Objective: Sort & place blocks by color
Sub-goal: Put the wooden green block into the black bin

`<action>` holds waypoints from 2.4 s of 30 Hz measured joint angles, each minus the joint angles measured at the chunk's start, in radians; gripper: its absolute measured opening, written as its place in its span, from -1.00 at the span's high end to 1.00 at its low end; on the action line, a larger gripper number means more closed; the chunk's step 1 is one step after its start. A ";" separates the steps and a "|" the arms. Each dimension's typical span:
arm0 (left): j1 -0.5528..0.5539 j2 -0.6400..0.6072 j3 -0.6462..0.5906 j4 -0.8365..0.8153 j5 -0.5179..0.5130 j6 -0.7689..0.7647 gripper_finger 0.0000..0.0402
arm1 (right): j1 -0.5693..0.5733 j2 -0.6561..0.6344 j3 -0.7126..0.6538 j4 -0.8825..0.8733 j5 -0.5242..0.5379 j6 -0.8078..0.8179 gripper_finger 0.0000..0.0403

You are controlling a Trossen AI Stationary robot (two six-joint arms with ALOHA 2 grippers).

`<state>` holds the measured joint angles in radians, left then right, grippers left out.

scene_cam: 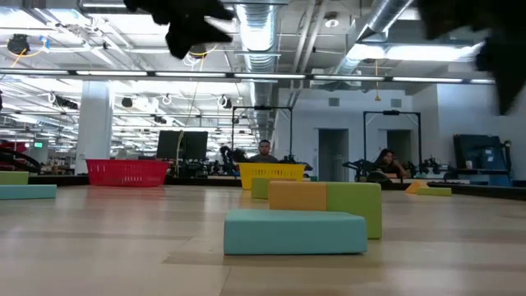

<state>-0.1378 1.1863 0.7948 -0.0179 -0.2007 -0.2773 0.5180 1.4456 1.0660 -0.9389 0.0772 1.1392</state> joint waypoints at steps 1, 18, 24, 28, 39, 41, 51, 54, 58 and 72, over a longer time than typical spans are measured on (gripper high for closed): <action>0.010 0.014 0.001 -0.018 -0.023 -0.028 0.09 | -0.018 0.000 0.000 0.035 0.013 -0.033 -0.40; 0.043 0.431 0.165 -0.043 0.287 0.322 -0.25 | -0.202 -0.010 0.000 0.136 -0.064 -0.328 -0.40; 0.002 0.452 0.188 -0.076 0.303 0.373 -0.34 | -0.172 0.010 -0.007 0.367 -0.074 -0.531 -0.40; -0.023 0.440 0.211 -0.193 0.277 0.333 -0.35 | -0.139 0.098 -0.009 0.559 -0.074 -0.686 -0.40; -0.144 0.419 0.221 -0.450 0.170 0.232 -0.35 | -0.111 0.260 -0.007 0.775 -0.075 -0.695 -0.40; -0.156 0.419 0.220 -0.456 0.168 0.231 -0.35 | -0.079 0.264 -0.009 0.747 -0.026 -0.703 -0.40; -0.159 0.419 0.220 -0.437 0.166 0.236 -0.35 | 0.043 0.410 0.020 0.854 0.159 -0.729 -0.39; -0.159 0.419 0.219 -0.436 0.167 0.236 -0.35 | 0.060 0.443 0.044 0.857 0.191 -0.728 -0.39; -0.159 0.419 0.219 -0.433 0.167 0.227 -0.35 | 0.065 0.487 0.064 0.865 0.210 -0.723 -0.39; -0.160 0.419 0.219 -0.429 0.175 0.198 -0.35 | 0.056 0.516 0.078 0.862 0.262 -0.653 -0.39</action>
<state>-0.2977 1.6054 1.0138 -0.4470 -0.0261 -0.0795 0.5735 1.9619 1.1445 -0.0767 0.3392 0.4860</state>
